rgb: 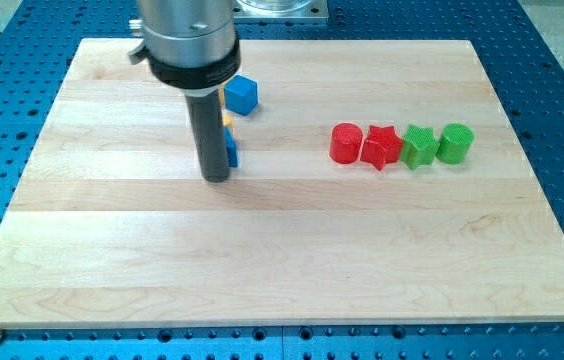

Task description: Move the triangle to the right

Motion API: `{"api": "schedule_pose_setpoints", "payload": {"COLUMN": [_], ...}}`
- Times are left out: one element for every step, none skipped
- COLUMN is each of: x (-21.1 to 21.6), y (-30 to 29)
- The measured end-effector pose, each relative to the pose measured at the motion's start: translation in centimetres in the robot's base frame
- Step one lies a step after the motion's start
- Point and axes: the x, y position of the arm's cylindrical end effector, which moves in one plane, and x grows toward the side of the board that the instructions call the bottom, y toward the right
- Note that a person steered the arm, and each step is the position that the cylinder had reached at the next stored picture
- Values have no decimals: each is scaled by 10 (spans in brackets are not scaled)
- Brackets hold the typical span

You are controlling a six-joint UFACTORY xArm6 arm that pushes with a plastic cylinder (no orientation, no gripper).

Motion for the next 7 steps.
{"api": "schedule_pose_setpoints", "payload": {"x": [11,-7,-7,-7,5,-21,-50], "y": [-49,-50,-27,29,3,-31,-12]}}
